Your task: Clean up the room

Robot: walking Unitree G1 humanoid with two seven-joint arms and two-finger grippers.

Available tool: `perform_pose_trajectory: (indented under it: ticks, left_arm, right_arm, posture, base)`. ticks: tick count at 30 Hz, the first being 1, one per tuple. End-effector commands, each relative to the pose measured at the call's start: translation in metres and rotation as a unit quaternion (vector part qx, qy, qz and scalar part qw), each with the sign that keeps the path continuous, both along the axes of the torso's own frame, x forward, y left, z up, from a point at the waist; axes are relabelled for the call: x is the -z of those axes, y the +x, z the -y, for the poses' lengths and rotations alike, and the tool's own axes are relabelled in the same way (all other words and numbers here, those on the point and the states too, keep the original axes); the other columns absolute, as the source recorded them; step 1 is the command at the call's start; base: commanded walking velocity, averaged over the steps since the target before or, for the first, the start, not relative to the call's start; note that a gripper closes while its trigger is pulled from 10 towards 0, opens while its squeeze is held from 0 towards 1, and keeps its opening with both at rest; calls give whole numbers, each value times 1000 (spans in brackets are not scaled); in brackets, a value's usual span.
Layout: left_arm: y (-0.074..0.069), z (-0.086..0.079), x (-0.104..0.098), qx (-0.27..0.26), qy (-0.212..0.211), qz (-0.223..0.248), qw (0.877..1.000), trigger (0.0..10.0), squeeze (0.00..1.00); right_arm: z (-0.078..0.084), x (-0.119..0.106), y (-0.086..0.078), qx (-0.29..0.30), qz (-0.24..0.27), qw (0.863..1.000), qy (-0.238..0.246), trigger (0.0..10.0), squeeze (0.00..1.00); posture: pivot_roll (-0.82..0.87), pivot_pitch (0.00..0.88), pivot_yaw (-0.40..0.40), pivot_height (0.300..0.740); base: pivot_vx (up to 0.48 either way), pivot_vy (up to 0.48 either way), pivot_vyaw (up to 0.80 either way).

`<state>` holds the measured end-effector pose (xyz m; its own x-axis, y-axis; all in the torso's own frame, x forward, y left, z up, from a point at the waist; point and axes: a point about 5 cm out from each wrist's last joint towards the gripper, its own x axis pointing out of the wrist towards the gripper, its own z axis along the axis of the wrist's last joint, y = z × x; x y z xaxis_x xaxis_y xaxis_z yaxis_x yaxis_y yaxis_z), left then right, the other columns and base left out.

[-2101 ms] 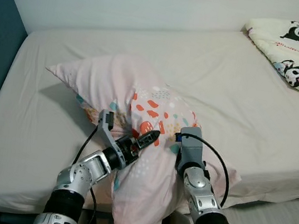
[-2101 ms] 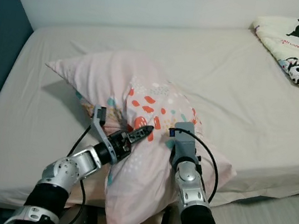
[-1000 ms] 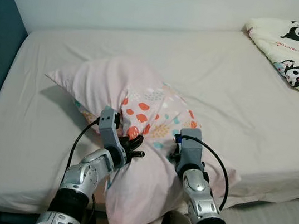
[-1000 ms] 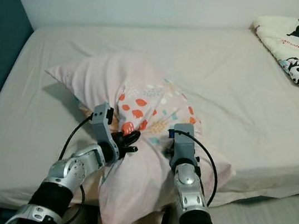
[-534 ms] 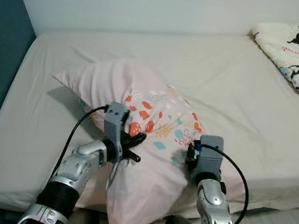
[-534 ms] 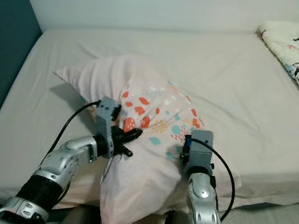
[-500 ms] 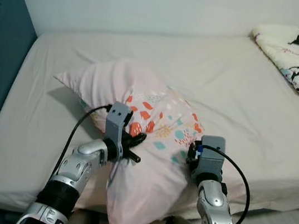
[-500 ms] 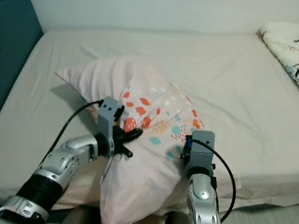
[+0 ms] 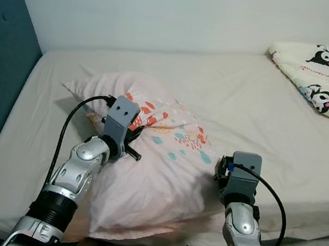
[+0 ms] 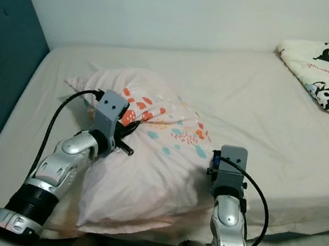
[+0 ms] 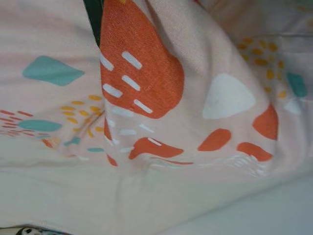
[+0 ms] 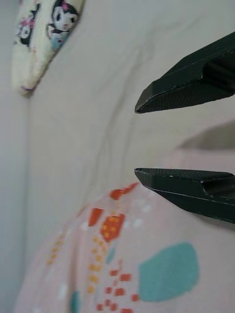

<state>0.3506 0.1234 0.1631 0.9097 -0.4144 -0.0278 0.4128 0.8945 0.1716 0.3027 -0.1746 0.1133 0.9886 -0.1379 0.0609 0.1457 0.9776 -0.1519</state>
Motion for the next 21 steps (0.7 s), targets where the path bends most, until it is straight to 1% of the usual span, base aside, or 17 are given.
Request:
perform_pose_trajectory:
  ticks: [1,2,3,4,5,6,7,8,10,12,13,15,20,21]
  left_arm:
    - [1,-20,-16,-47,9,51,998,10000,0]
    - [1,-20,-16,-47,9,51,998,10000,0]
    - [1,-27,-19,-63,17,67,996,10000,0]
    - [1,-27,-19,-63,17,67,996,10000,0]
    - [0,-31,-23,-76,18,83,994,10000,0]
    - [0,-31,-23,-76,18,83,994,10000,0]
    - [-1,-30,-27,-72,25,98,992,10000,0]
    - [-1,-30,-27,-72,25,98,992,10000,0]
    - [-4,-23,-31,-51,53,116,991,10000,0]
    - [-5,-18,-29,-48,62,112,991,10000,0]
    - [-5,-18,-29,-48,62,112,991,10000,0]
    - [-4,-16,-28,-52,59,111,991,10000,0]
    - [-3,-14,-27,-53,54,107,991,10000,0]
    - [-1,-15,-23,-72,43,95,992,10000,0]
  right_arm:
    - [-3,-1,-2,-2,4,1000,0,10000,0]
    - [-3,-1,-2,-2,4,1000,0,10000,0]
    - [-3,-1,-1,-3,7,1000,0,10000,0]
    - [-3,-1,-1,-3,7,1000,0,10000,0]
    - [-4,-2,-1,-3,9,1000,2,10000,0]
    - [-4,-2,-1,-3,9,1000,2,10000,0]
    - [-3,-3,-1,-2,11,1000,1,10000,0]
    - [-3,-3,-1,-2,11,1000,1,10000,0]
    - [-1,-4,0,1,14,1000,-2,10000,0]
    - [0,-5,0,3,14,1000,-3,10000,0]
    - [0,-5,0,3,14,1000,-3,10000,0]
    - [0,-5,0,5,12,1000,-4,10000,0]
    - [0,-5,0,6,12,1000,-4,10000,0]
    - [0,-4,1,6,11,1000,-3,10000,0]
  posture:
    - [-21,0,-9,592]
    - [-21,0,-9,592]
    - [-18,0,-11,597]
    - [-18,0,-11,597]
    - [-16,0,-11,602]
    - [-16,0,-11,602]
    - [-16,0,-12,607]
    - [-16,0,-12,607]
    - [-14,0,-15,617]
    - [-13,0,-18,627]
    - [-13,0,-18,627]
    - [-14,0,-18,642]
    - [-14,0,-18,652]
    - [-14,0,-13,662]
  base:
    - [0,0,0]
    - [0,0,0]
    - [0,0,0]
    - [0,0,0]
    - [0,0,0]
    - [0,0,0]
    - [0,0,0]
    - [0,0,0]
    - [0,0,0]
    - [0,0,0]
    - [0,0,0]
    - [0,0,0]
    - [0,0,0]
    - [0,0,0]
